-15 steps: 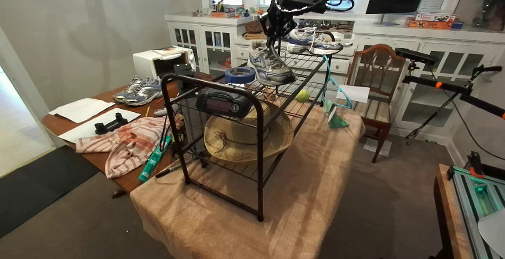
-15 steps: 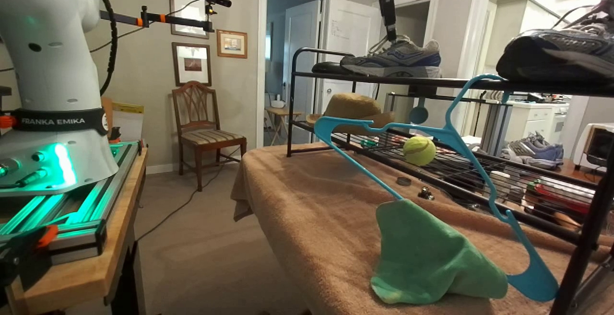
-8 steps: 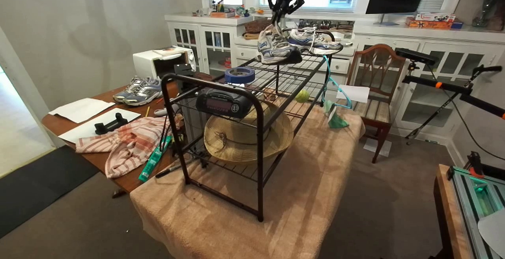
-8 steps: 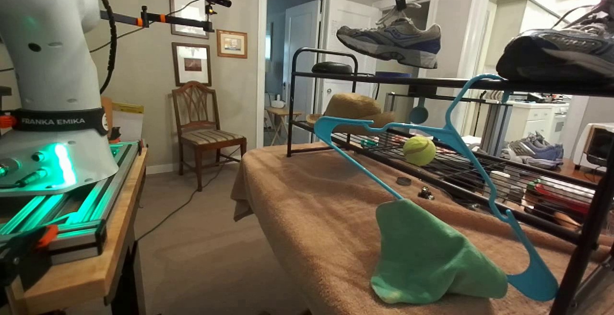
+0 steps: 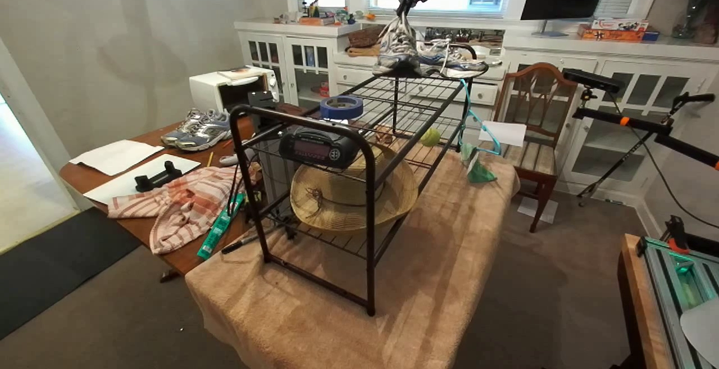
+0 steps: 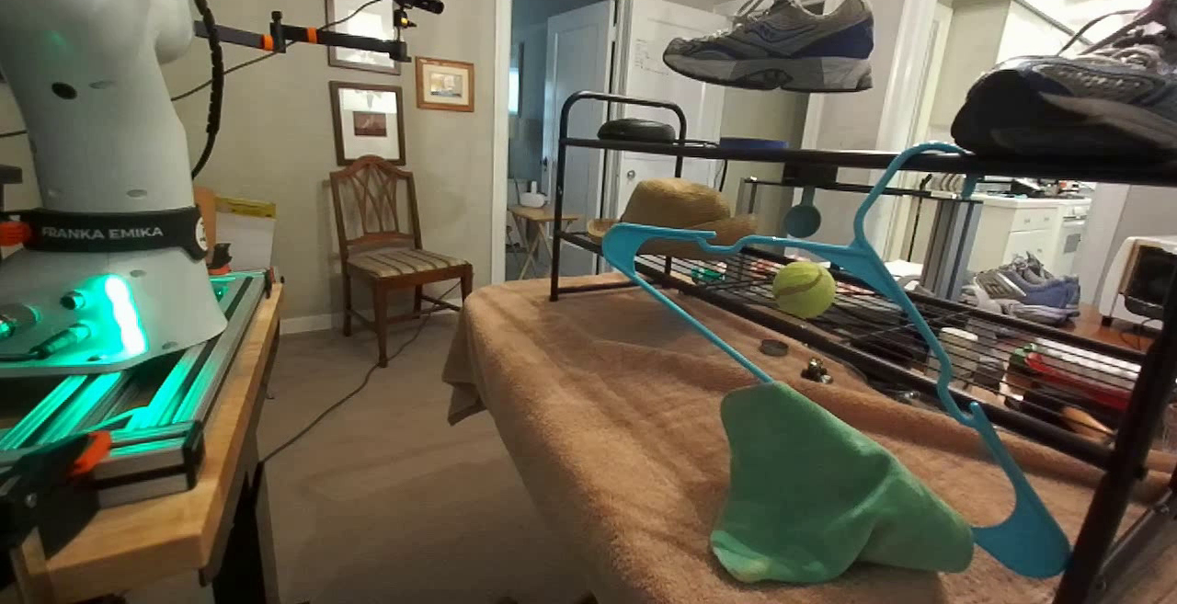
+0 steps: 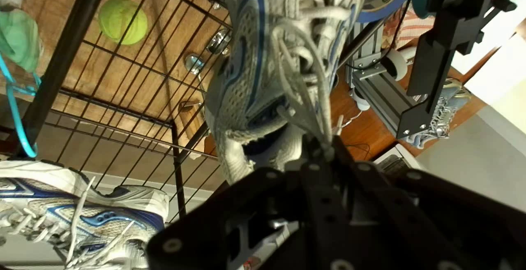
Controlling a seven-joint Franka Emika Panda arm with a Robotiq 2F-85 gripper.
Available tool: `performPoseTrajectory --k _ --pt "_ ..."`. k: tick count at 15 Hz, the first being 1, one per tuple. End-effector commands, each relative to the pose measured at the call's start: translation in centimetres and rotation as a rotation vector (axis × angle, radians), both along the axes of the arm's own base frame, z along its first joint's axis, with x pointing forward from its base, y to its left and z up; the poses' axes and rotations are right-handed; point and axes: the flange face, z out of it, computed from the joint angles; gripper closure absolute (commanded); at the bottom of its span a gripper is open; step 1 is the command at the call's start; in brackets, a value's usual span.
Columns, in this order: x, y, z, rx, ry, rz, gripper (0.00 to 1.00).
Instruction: Move the shoe on the left to the right
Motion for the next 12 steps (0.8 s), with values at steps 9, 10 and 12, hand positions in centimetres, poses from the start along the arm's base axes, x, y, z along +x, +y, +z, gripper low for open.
performPoseTrajectory --k 9,10,12 --pt "-3.2 -7.5 2.2 0.017 -0.011 0.222 0.98" --pt "-3.3 -8.1 2.2 0.027 -0.004 0.257 0.98" --pt "-3.6 -9.1 2.0 0.036 0.032 0.319 0.98"
